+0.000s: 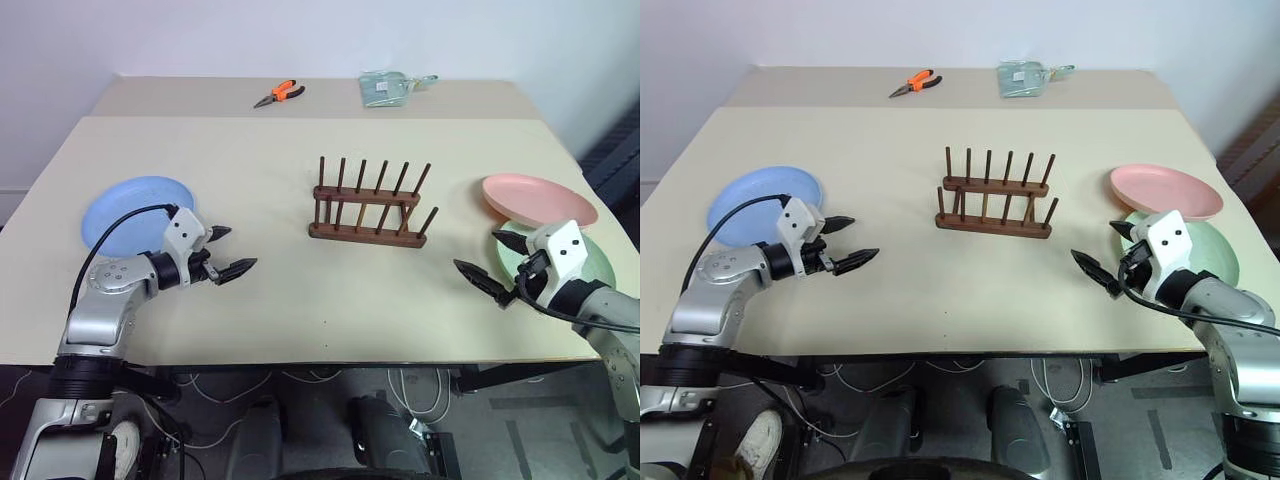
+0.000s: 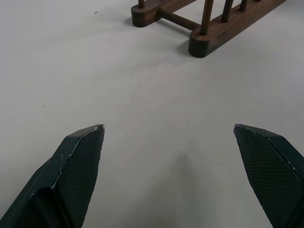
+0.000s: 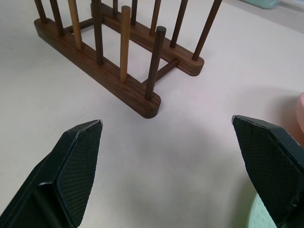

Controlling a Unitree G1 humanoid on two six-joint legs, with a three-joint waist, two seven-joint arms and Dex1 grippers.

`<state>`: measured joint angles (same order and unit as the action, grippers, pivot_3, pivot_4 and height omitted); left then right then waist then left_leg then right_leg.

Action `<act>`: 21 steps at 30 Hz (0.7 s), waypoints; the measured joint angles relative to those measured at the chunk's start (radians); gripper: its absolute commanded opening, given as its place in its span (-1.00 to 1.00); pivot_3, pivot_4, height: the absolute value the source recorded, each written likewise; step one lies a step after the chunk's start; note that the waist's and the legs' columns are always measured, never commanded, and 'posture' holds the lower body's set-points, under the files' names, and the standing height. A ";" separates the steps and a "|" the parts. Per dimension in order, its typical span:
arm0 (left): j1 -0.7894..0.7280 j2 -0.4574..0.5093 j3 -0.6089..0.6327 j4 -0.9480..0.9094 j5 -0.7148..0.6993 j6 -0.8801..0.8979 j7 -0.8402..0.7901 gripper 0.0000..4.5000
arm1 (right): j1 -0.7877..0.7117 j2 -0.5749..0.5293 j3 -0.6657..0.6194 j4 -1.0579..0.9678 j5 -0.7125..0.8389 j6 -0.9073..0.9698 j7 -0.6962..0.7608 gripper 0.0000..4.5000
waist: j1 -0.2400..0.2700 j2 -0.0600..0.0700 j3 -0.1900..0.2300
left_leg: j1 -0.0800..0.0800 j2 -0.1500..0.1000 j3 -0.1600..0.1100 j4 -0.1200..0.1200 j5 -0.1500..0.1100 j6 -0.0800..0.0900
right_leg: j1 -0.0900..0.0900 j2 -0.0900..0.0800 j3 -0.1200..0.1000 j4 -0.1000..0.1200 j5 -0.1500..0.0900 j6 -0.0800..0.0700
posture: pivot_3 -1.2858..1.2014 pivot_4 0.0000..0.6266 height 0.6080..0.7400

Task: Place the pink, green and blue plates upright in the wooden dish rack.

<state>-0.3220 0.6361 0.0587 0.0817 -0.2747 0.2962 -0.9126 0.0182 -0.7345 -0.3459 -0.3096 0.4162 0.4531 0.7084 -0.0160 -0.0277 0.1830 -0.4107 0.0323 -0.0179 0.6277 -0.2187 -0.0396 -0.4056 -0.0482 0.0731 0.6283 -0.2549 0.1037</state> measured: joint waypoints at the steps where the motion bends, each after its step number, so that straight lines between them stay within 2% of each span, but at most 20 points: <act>1: 0.000 -0.004 -0.002 -0.001 0.000 0.000 0.000 1.00 | -0.001 0.000 0.000 0.000 -0.001 0.000 -0.002 0.99 | 0.000 0.000 0.000 | 0.000 0.000 0.000 0.000 0.000 0.000 | 0.000 0.000 0.000 0.000 0.000 0.000 | 0.03 -0.52 0.88; 13: -0.058 -0.033 -0.044 0.040 0.006 -0.004 -0.026 1.00 | -0.045 0.010 0.030 -0.007 0.021 0.035 -0.013 0.99 | 0.002 0.000 0.000 | 0.000 0.000 0.000 0.000 0.000 0.000 | 0.000 0.000 0.000 0.000 0.000 0.000 | 0.03 -0.52 0.88; 17: -0.172 -0.078 -0.121 0.173 0.056 -0.060 -0.065 1.00 | -0.033 0.022 0.041 -0.053 0.024 0.047 -0.027 0.99 | 0.004 0.000 0.000 | -0.001 -0.001 0.000 0.001 0.000 0.000 | 0.000 0.000 0.000 0.000 0.000 0.000 | 0.03 -0.52 0.88; 21: -0.325 -0.173 -0.203 0.387 0.119 -0.159 -0.101 1.00 | -0.006 0.041 0.055 -0.093 0.020 0.049 -0.056 0.99 | 0.006 -0.001 0.000 | -0.002 -0.001 0.000 0.001 0.000 0.000 | 0.000 0.001 0.000 0.000 0.000 0.000 | 0.03 -0.52 0.88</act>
<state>-0.6474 0.4628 -0.1444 0.4691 -0.1561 0.1373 -1.0135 0.0124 -0.6936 -0.2910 -0.4025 0.4361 0.5022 0.6528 -0.0105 -0.0283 0.1831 -0.4123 0.0314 -0.0182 0.6290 -0.2187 -0.0396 -0.4056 -0.0475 0.0732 0.6279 -0.2549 0.1041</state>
